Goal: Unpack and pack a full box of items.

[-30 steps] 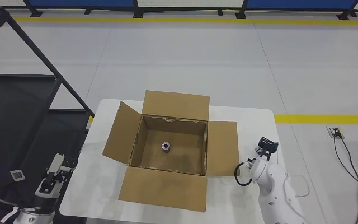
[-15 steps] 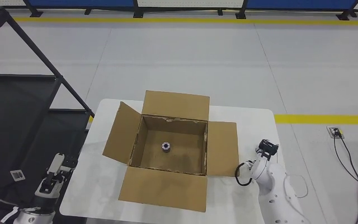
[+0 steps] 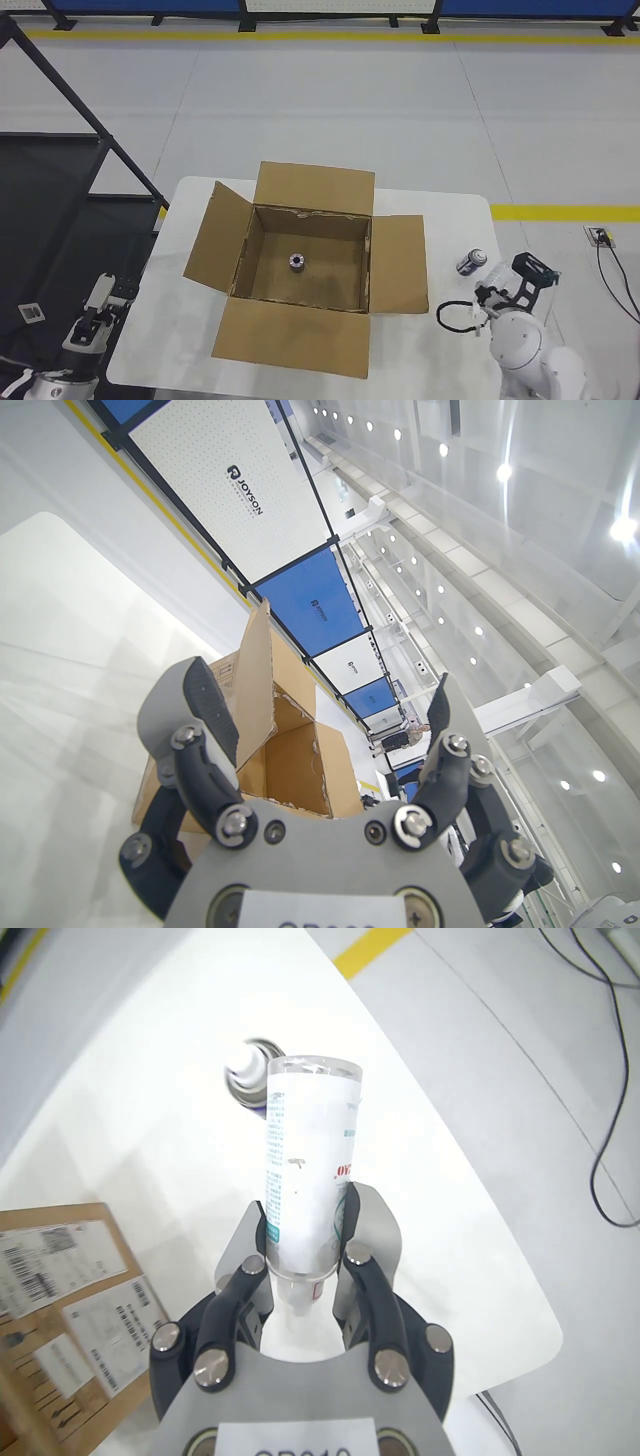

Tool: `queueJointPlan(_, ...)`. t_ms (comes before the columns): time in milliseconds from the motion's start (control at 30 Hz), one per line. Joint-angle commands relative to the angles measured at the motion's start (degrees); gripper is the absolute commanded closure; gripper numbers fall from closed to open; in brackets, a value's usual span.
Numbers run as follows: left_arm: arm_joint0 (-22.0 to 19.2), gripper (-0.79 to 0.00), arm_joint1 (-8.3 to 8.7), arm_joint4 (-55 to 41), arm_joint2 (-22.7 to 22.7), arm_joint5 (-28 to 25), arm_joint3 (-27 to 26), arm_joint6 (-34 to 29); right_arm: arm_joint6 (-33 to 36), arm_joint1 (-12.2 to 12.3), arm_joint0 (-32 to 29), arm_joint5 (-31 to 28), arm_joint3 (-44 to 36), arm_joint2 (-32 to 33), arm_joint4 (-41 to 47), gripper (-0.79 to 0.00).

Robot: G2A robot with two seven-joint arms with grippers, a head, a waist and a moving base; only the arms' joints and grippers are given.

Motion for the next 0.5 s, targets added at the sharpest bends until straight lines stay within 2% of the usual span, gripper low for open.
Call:
queueJointPlan(0, 0.0, -0.785, 0.00, 0.0, 0.0, 0.0, 0.0, 0.0, -1.1, -0.1, -1.8, 0.4, -6.6, -1.9, -2.5, 0.000)
queueJointPlan(133, 0.0, -0.785, 0.00, 0.0, 0.0, 0.0, 0.0, 0.0, -3.8, -0.2, -3.2, -1.9, -14.9, -7.9, -6.4, 0.000)
queueJointPlan(233, 0.0, -0.785, 0.00, 0.0, 0.0, 0.0, 0.0, 0.0, -4.2, -0.2, -1.3, -7.6, -17.5, -14.3, -8.9, 0.000)
queueJointPlan(333, 0.0, -0.785, 0.00, 0.0, 0.0, 0.0, 0.0, 0.0, -2.9, -0.4, 3.2, -11.2, -16.6, -20.3, -11.1, 0.000)
queueJointPlan(467, 0.0, -0.785, 0.00, 0.0, 0.0, 0.0, 0.0, 0.0, 1.3, -1.1, 12.1, -16.2, -10.7, -28.0, -12.3, 0.000)
